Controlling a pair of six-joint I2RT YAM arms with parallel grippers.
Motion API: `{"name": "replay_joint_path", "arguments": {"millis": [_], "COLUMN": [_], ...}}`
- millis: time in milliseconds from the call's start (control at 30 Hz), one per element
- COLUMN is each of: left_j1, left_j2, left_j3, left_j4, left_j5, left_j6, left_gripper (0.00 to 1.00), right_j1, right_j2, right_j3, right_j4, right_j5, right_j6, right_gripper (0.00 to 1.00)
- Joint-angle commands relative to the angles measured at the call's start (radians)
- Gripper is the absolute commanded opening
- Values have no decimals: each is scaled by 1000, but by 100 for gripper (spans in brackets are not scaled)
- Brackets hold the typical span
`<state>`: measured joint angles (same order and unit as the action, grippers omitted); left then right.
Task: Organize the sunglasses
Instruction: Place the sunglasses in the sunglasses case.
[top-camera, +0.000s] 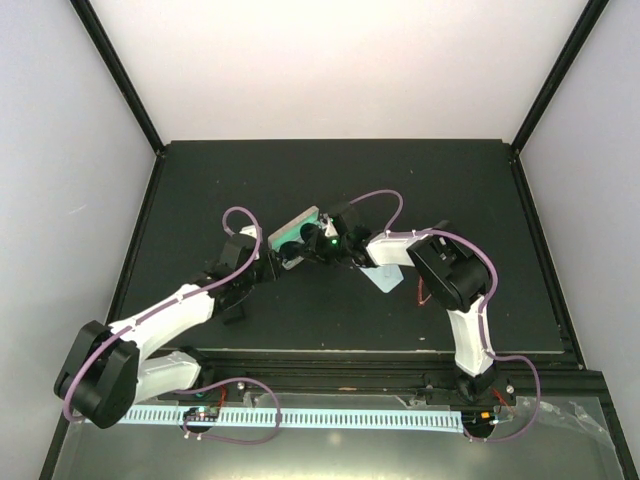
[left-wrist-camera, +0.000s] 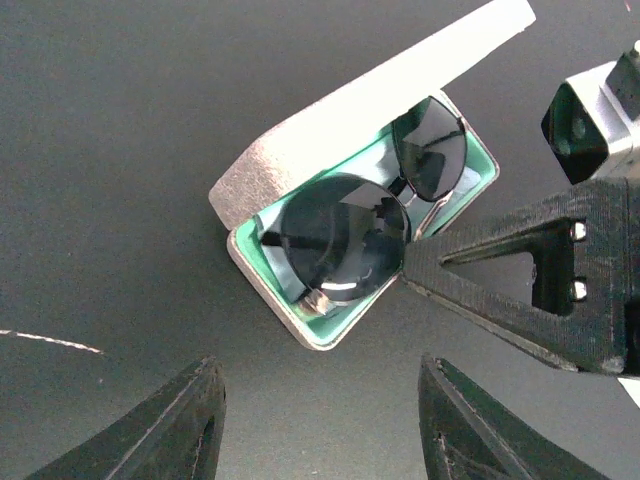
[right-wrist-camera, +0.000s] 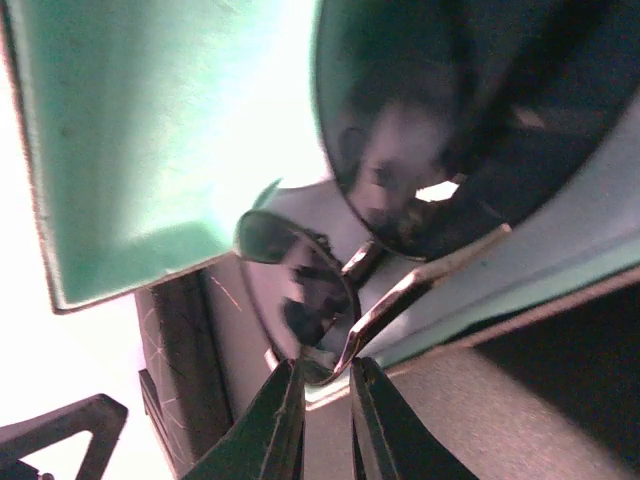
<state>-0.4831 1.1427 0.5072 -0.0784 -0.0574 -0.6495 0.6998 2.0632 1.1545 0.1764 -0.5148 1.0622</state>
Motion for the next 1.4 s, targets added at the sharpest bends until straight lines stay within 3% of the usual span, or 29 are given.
{"name": "replay_joint_path", "arguments": {"millis": [0,367,633,833,1200,1367], "left_j1": [8,11,18,34,152,192], "left_j2": [-4,74,13,-32,112,271], "left_j3": [-6,4,42,109,277,376], "left_j4": [31,72,27,-19,-74,-86], "left_j5": [35,102,92,63,88,248], "left_j6": [12,10,41,72,134,178], "left_gripper": [52,48,51,55,60,57], "right_j1": [0,-1,-5,-23,-25,-24], "right_j2": [24,35,-85,-173,-237,-206], "right_j3": [34,28,-49,-128,-218,-197], "right_j4": [45,34,25,0,-85,-128], "right_j5": [-8,59,102,179,362,354], "right_j6": [19,2,-69,-113,-173,-193], "right_gripper": [15,12,33,36,31,17]}}
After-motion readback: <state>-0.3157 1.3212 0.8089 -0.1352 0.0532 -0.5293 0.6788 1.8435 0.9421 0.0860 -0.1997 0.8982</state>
